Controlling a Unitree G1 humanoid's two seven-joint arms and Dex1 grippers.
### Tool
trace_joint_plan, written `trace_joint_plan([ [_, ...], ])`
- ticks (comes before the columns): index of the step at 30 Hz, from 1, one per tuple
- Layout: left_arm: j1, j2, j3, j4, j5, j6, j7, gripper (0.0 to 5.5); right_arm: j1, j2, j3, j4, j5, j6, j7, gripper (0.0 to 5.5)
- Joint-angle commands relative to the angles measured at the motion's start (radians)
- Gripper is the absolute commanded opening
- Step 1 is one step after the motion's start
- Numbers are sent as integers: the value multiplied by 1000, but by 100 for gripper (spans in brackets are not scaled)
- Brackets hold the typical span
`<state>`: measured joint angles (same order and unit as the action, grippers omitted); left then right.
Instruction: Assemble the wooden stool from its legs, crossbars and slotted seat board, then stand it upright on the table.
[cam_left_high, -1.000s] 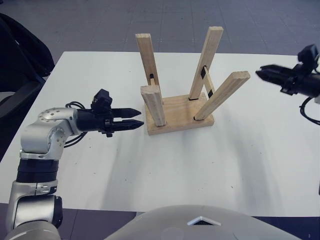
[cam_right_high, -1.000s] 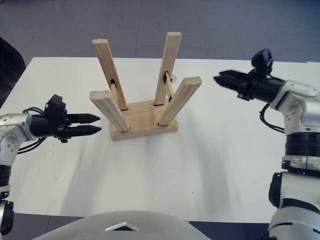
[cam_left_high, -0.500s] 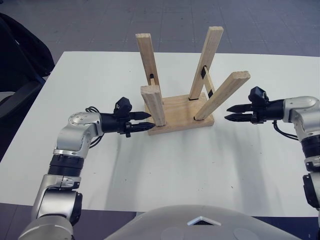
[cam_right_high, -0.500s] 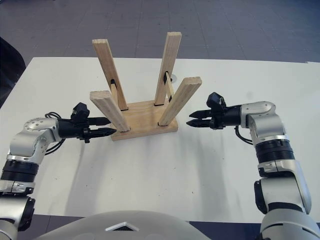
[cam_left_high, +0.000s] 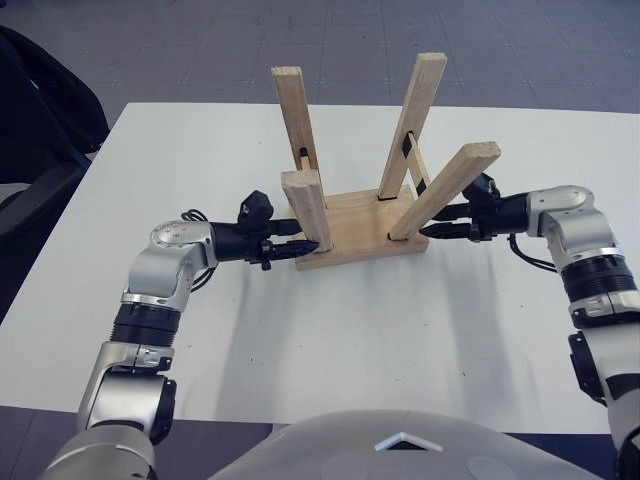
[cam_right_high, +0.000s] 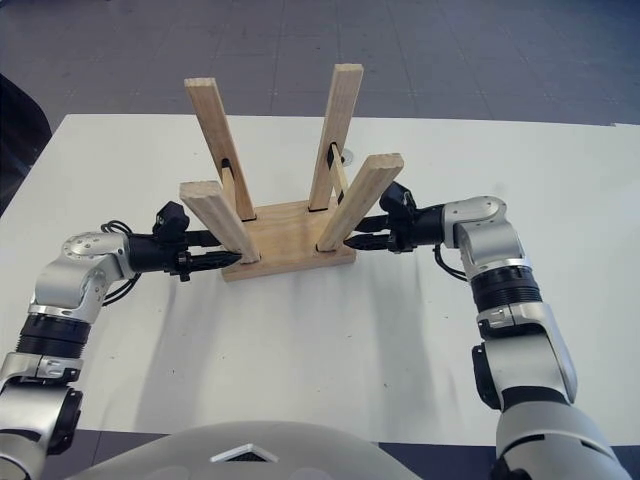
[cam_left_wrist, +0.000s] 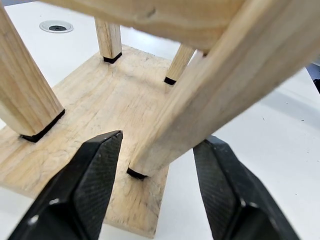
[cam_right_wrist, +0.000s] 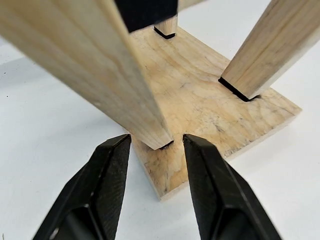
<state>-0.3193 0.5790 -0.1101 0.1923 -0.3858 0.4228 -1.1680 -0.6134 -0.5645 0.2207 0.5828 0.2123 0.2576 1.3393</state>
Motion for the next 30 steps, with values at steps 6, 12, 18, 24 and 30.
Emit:
trace_joint_plan([
  [6,-51,-4,-17,61,22,-31,-40,224,-64,43,-11,85,-29,-95,31,197],
  [12,-90,4,-21,118,38,-46,-84,143,-71,48,-3,109,-41,-131,74,126],
  [18,-102,18,-9,130,12,-11,-146,137,-43,28,-11,49,-28,-112,117,120],
  [24,69,92,71,-206,-149,184,-154,128,172,-82,-72,-409,100,90,121,102],
  [30,131,201,238,-459,-448,489,-137,127,209,-229,-174,-770,413,584,123,98],
])
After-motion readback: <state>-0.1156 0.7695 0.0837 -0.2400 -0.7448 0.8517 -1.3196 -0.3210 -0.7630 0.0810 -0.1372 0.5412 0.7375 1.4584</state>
